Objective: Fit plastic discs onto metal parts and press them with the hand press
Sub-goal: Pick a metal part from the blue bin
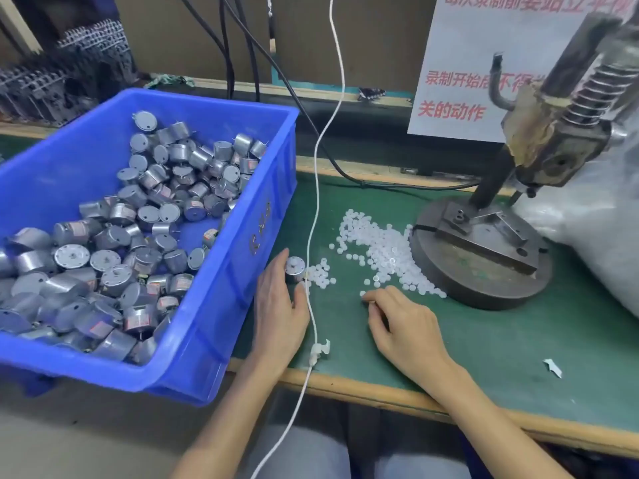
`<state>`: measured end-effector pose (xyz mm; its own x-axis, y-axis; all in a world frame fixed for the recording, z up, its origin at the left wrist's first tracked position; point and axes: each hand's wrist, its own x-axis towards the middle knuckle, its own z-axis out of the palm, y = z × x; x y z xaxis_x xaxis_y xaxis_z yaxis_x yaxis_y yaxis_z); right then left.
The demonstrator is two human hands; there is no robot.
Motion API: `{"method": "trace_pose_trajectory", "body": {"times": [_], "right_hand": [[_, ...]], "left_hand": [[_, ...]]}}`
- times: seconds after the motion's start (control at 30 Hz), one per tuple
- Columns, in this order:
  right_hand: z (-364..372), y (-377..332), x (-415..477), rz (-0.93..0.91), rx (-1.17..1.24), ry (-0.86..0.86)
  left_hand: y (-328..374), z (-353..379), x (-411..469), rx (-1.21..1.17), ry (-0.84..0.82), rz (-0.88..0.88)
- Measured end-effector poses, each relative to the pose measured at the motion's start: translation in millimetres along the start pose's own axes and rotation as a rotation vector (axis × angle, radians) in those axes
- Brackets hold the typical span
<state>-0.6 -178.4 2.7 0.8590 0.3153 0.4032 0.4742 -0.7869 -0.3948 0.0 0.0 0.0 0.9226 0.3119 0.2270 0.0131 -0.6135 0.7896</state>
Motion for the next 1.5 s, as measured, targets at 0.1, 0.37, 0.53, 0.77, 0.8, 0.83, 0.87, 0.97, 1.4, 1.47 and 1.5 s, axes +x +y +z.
{"method": "trace_pose_trajectory", "body": {"times": [0.1, 0.37, 0.53, 0.77, 0.8, 0.83, 0.87, 0.97, 1.4, 1.47, 1.5], "right_hand": [[0.1, 5.5, 0.8, 0.054, 0.06, 0.004], [4.3, 6.9, 8.2, 0.114, 0.132, -0.015], [6.4, 10.4, 4.6, 0.102, 0.159, -0.013], [4.8, 9.4, 4.9, 0.121, 0.193, 0.01], [2.3, 6.1, 7.6, 0.115, 0.223, 0.014], [-1.7, -0.1, 13.5, 0.086, 0.257, 0.025], [-7.3, -9.6, 22.6, 0.037, 0.293, 0.042], [-29.9, -51.7, 65.1, -0.167, 0.41, 0.089], [-16.0, -210.4, 174.8, -0.77, -0.132, -0.976], [-8.7, -216.6, 170.5, -0.762, -0.172, -1.036], [-6.2, -217.1, 168.3, -0.752, -0.168, -1.045]], "left_hand": [[1.4, -2.2, 0.6, 0.0, 0.041, 0.013], [-0.5, -4.0, 17.7, 0.101, -0.049, 0.029], [3.5, -6.2, 17.1, 0.104, -0.057, 0.027], [30.0, -37.6, 11.1, 0.078, -0.085, 0.118], [37.9, -45.1, 9.5, 0.072, -0.092, 0.136], [47.1, -52.8, 6.8, 0.064, -0.097, 0.149], [57.2, -60.8, 3.2, 0.055, -0.101, 0.166], [89.8, -82.7, -13.5, -0.004, -0.137, 0.236], [13.7, -249.9, 57.1, 0.99, -0.8, -0.054], [19.0, -240.1, 61.0, 1.02, -0.93, -0.063], [19.2, -234.6, 61.7, 1.048, -0.957, -0.072]]}}
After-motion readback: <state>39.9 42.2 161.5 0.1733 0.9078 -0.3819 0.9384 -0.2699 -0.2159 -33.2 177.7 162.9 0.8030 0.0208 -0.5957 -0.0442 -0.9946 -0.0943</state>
